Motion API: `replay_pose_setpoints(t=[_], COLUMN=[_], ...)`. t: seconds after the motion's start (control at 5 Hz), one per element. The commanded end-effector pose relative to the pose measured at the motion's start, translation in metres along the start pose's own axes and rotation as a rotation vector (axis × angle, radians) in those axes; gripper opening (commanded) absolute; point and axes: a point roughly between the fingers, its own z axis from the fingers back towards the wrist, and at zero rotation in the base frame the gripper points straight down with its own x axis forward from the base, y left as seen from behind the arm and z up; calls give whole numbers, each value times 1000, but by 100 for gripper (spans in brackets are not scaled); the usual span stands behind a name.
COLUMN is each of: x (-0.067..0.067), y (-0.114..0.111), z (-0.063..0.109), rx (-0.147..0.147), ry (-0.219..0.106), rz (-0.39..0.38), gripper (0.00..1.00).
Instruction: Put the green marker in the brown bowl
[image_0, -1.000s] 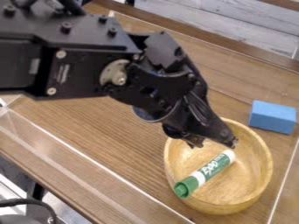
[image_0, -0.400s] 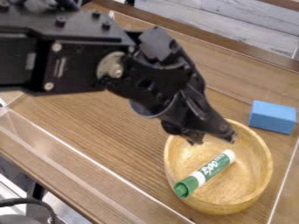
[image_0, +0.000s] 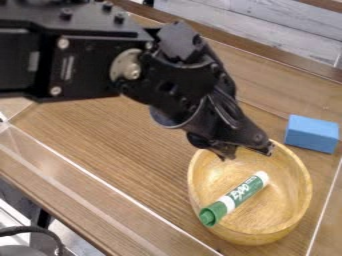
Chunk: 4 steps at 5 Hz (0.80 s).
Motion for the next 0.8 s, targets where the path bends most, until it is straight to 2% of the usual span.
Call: replay_pose_setpoints(t=[0.0, 0.4, 0.6], x=[19, 22, 21], y=[-5, -5, -4], z=[5, 2, 2], rx=[-18, -28, -28], ry=[-57, -76, -74], rz=[11, 26, 34], gripper=[0, 0, 100])
